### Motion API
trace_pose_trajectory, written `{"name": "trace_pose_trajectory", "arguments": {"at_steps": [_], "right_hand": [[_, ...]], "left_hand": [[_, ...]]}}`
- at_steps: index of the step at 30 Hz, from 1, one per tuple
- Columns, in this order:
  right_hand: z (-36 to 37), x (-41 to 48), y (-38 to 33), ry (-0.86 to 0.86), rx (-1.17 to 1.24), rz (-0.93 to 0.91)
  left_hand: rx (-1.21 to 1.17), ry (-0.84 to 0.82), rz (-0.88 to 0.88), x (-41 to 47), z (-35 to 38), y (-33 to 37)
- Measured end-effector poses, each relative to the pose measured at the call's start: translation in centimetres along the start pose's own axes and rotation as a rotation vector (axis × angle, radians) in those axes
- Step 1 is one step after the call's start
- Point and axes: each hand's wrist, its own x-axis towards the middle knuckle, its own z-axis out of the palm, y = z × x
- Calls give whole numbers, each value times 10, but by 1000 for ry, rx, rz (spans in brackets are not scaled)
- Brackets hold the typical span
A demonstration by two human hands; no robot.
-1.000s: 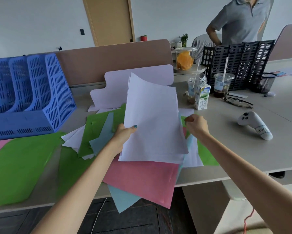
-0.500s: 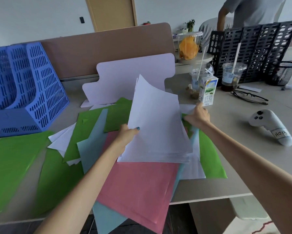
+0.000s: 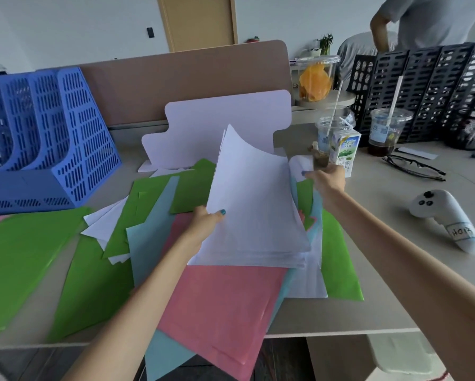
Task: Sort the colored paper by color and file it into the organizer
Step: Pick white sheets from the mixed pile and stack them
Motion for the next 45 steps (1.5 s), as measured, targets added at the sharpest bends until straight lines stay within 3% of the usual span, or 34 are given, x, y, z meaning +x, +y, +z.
{"name": "trace_pose_trajectory", "arguments": {"at_steps": [4, 10, 17, 23, 31, 42, 45], "right_hand": [[-2, 0, -1, -71, -55, 98], [2, -18, -13, 41, -280, -228], [1, -44, -58, 128, -261, -602], [1, -80, -100, 125, -111, -758], [8, -127, -150, -40, 112, -743], [25, -181, -176, -438, 430, -298], [27, -188, -176, -446, 395, -200]], "left_hand": [[-14, -20, -33, 4, -1, -4], [-99, -27, -40, -1, -5, -1], [-242, 23, 49, -7, -21, 1], [-371, 50, 135, -29, -40, 26], [-448, 34, 221, -68, -69, 45], [-492, 25, 266, -113, -106, 51], [-490, -42, 220, -118, -121, 51]]}}
